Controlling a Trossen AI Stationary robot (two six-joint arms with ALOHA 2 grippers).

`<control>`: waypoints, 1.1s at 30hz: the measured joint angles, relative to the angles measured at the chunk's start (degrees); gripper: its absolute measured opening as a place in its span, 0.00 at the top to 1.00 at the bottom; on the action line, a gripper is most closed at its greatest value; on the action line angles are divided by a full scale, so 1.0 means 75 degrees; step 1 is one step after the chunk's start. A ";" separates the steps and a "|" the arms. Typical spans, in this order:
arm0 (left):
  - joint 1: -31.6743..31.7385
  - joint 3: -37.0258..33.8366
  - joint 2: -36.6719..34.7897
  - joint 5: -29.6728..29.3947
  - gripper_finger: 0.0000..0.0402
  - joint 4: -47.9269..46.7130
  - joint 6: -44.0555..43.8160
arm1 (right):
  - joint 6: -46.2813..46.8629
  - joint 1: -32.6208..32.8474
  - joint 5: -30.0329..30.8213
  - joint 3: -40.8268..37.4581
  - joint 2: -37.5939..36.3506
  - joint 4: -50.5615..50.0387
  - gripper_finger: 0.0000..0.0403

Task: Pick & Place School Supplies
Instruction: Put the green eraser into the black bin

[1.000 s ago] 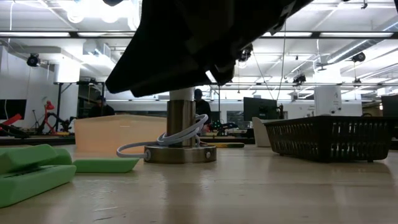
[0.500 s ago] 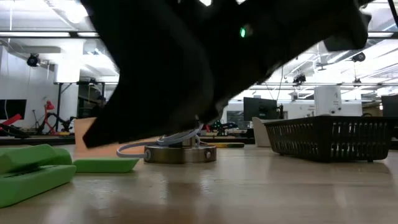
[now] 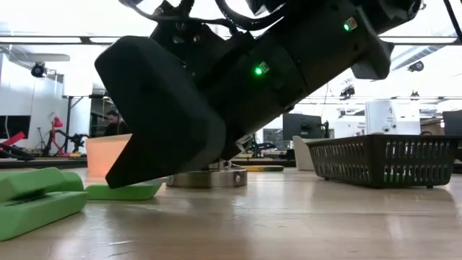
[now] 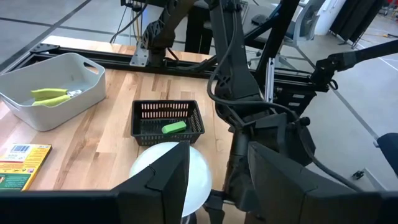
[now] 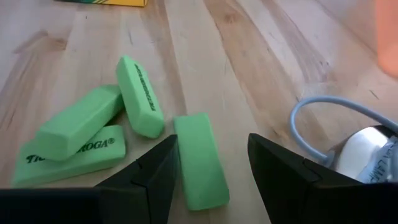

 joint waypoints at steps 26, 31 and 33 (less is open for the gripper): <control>0.0000 0.0000 0.0000 0.0000 0.58 0.0000 0.0000 | 0.0487 -0.0064 -0.0994 -0.0058 -0.0020 -0.0425 0.53; 0.0003 0.0000 -0.0001 0.0000 0.58 0.0000 0.0001 | 0.0435 -0.0064 -0.1029 -0.0058 -0.0020 -0.0432 0.57; 0.0002 0.0000 -0.0001 0.0000 0.58 0.0000 0.0000 | 0.0367 -0.0061 -0.1050 -0.0058 -0.0020 -0.0431 0.60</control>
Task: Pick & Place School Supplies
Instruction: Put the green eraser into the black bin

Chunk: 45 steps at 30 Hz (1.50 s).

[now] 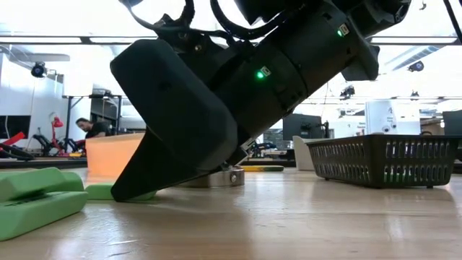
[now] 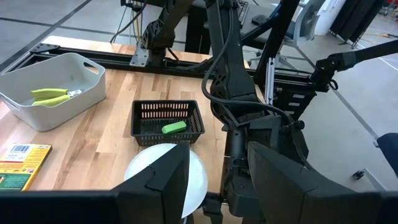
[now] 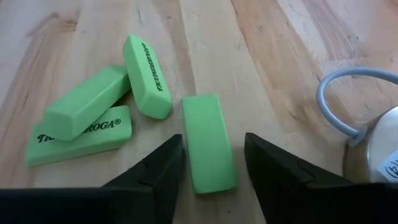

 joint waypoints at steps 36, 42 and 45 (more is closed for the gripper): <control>-0.0002 0.0000 0.0001 0.0000 0.58 0.0000 0.0000 | -0.0798 0.0012 0.0877 0.0321 -0.0329 0.0023 0.80; 0.0001 0.0000 0.0001 0.0000 0.58 -0.0003 0.0000 | -0.0822 0.0015 0.1015 0.0321 -0.0956 0.0022 0.79; 0.0001 0.0000 0.0001 -0.0002 0.58 -0.0003 0.0000 | -0.1024 0.0015 0.1038 0.0318 -0.1465 -0.0176 0.78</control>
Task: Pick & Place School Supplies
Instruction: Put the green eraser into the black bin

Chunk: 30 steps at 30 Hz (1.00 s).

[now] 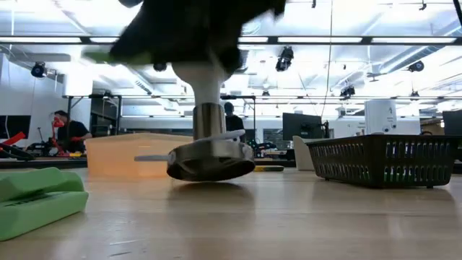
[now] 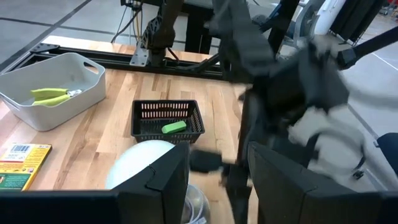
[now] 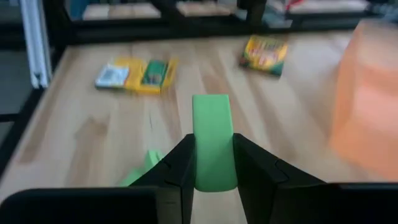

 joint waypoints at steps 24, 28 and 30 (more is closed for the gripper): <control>-0.0001 0.0000 -0.0001 0.0002 0.58 -0.0057 0.0001 | 0.3834 0.1020 0.2756 -0.0029 -0.3869 -0.6557 0.78; -0.0002 0.0000 0.0000 0.0002 0.58 -0.0067 0.0000 | 0.6171 0.1162 0.2710 -0.0061 -0.3802 -0.8079 0.79; -0.0002 0.0000 -0.0001 0.0002 0.58 -0.0066 0.0000 | 0.7150 0.1233 0.2662 -0.0075 -0.3778 -0.8683 0.80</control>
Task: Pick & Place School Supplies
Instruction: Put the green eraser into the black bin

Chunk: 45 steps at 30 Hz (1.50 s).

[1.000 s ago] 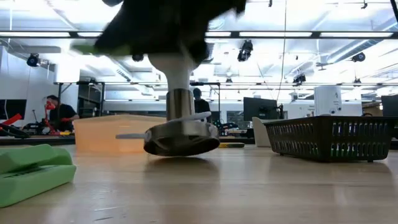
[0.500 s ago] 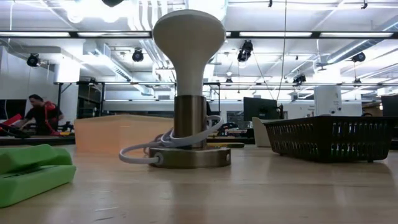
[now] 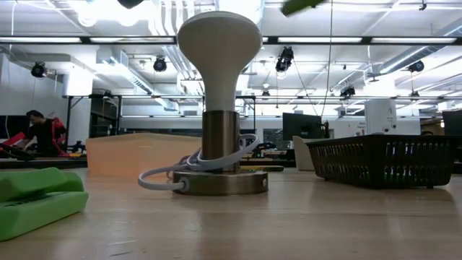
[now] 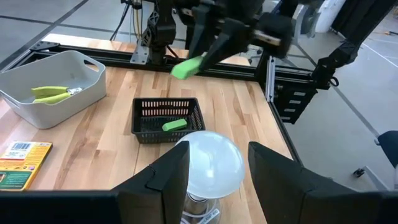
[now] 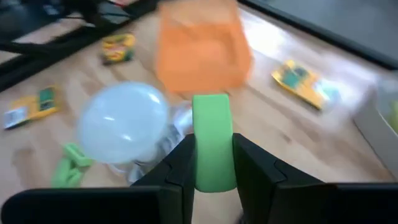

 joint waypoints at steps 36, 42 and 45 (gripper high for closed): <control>0.0002 0.0000 0.0002 0.0000 0.58 -0.0010 0.0003 | 0.3599 -0.1436 -0.3311 -0.3632 -0.0023 0.1584 0.79; 0.0002 0.0000 0.0002 0.0000 0.58 -0.0010 0.0000 | 0.3508 -0.1813 -0.3875 -0.4068 -0.0026 0.2410 0.79; 0.0000 0.0000 0.0002 0.0000 0.58 -0.0010 0.0002 | 0.3505 -0.1936 -0.4022 -0.4159 -0.0026 0.2518 0.79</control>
